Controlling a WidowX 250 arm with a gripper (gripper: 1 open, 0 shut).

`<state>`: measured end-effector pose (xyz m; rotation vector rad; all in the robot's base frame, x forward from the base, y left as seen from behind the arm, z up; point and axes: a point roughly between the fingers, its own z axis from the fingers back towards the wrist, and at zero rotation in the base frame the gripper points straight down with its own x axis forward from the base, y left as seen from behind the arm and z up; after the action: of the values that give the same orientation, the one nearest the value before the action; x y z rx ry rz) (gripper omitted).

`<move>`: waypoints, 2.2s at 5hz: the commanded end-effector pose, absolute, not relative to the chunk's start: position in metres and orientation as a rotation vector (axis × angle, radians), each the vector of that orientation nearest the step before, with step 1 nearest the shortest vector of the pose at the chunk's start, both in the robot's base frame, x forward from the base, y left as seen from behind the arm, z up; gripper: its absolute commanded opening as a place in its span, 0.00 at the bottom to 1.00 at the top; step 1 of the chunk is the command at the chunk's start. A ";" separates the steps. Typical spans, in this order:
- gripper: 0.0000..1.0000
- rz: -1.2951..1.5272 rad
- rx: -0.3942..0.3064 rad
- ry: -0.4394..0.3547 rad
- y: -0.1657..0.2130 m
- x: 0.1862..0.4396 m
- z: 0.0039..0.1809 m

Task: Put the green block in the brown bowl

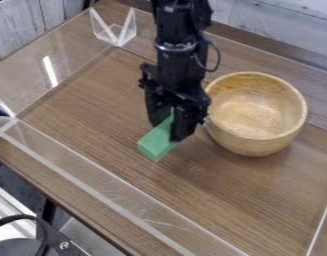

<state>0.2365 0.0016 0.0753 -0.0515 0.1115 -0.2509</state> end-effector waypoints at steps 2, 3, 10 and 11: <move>0.00 -0.191 -0.039 0.002 -0.004 0.265 0.103; 0.00 -0.191 -0.043 -0.003 -0.008 0.276 0.099; 1.00 -0.255 -0.048 0.008 -0.065 0.342 0.065; 1.00 -0.257 -0.047 0.011 -0.066 0.344 0.066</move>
<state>0.3310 -0.0618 0.0464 -0.0471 0.0827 -0.2458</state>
